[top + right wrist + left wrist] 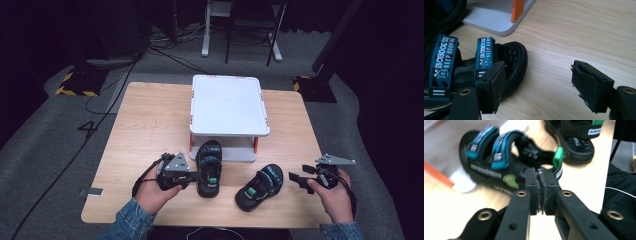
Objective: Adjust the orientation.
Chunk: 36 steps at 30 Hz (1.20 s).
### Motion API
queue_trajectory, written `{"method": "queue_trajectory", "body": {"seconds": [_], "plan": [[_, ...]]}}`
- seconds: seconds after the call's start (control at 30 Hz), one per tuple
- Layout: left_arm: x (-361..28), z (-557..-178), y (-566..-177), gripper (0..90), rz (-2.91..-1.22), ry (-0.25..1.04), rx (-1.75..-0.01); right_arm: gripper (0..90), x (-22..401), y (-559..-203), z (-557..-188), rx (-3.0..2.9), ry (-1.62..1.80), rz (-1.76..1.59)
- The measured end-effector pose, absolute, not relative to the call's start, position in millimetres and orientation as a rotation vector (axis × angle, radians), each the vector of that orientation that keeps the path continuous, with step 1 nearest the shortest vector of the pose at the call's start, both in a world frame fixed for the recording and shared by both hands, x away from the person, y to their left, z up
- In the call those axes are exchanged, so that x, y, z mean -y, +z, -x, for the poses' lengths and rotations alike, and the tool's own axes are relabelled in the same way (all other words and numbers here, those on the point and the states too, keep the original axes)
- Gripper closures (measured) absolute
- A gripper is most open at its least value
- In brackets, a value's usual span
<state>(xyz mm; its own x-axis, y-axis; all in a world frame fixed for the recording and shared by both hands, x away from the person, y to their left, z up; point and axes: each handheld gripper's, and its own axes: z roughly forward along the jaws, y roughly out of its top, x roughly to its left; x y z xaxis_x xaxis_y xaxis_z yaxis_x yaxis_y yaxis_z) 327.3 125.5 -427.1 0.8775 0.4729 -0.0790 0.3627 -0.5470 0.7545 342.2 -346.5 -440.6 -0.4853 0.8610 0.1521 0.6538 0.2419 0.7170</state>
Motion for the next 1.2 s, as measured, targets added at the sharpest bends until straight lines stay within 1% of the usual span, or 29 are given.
{"method": "queue_trajectory", "body": {"seconds": [0.03, 0.1, 0.17, 0.23, 0.3, 0.37, 0.4, 0.47, 0.53, 0.57, 0.6, 0.67, 0.7, 0.77, 0.8, 0.83, 0.9, 0.93, 1.03, 1.13, 1.2], "plan": [[-125, -327, -429, 79.2, -2.191, 0.180, -0.619, 28.3, 345, -441, -343, -2.250, 1.084, -1.405], [-122, -326, -432, 62.8, -2.157, 0.182, -0.645, 28.3, 342, -439, -345, -2.253, 1.094, -1.396], [-117, -324, -435, 40.6, -2.125, 0.171, -0.670, 28.3, 342, -438, -346, -2.253, 1.095, -1.389], [-109, -323, -440, 22.4, -2.101, 0.147, -0.718, 28.3, 342, -438, -346, -2.248, 1.098, -1.392], [-99, -321, -446, 14.7, -2.085, 0.150, -0.763, 28.2, 344, -438, -346, -2.246, 1.094, -1.391], [-91, -320, -451, 17.0, -2.097, 0.189, -0.793, 28.2, 345, -438, -346, -2.242, 1.093, -1.396], [-89, -320, -453, 15.4, -2.102, 0.211, -0.812, 28.2, 345, -438, -346, -2.244, 1.093, -1.398], [-84, -321, -458, 15.8, -2.103, 0.224, -0.849, 28.2, 345, -438, -346, -2.246, 1.093, -1.395], [-82, -324, -462, 16.2, -2.109, 0.220, -0.862, 28.2, 344, -438, -345, -2.250, 1.093, -1.395], [-83, -325, -463, 15.6, -2.098, 0.208, -0.872, 28.2, 344, -438, -345, -2.249, 1.092, -1.395], [-84, -327, -463, 16.9, -2.090, 0.179, -0.877, 28.2, 344, -438, -345, -2.248, 1.089, -1.391], [-87, -328, -462, 26.4, -2.091, 0.168, -0.857, 28.2, 344, -439, -345, -2.250, 1.088, -1.391], [-89, -328, -461, 35.3, -2.088, 0.175, -0.851, 28.2, 344, -439, -344, -2.250, 1.087, -1.393], [-93, -329, -459, 58.8, -2.089, 0.180, -0.851, 28.2, 344, -439, -344, -2.250, 1.083, -1.396], [-94, -330, -458, 66.9, -2.091, 0.177, -0.862, 28.2, 344, -440, -344, -2.251, 1.083, -1.395], [-95, -330, -458, 72.4, -2.094, 0.181, -0.866, 28.2, 343, -440, -344, -2.255, 1.080, -1.393], [-95, -332, -458, 77.9, -2.098, 0.187, -0.877, 28.2, 343, -441, -344, -2.256, 1.081, -1.396], [-95, -333, -457, 78.9, -2.092, 0.170, -0.886, 28.2, 343, -441, -343, -2.257, 1.079, -1.399], [-92, -333, -455, 80.4, -2.057, 0.135, -0.889, 28.2, 344, -441, -343, -2.254, 1.079, -1.397], [-88, -332, -448, 80.9, -2.028, 0.187, -0.861, 28.2, 346, -441, -342, -2.246, 1.078, -1.406], [-88, -334, -446, 80.9, -1.998, 0.200, -0.851, 28.2, 347, -441, -341, -2.244, 1.081, -1.408]]}}
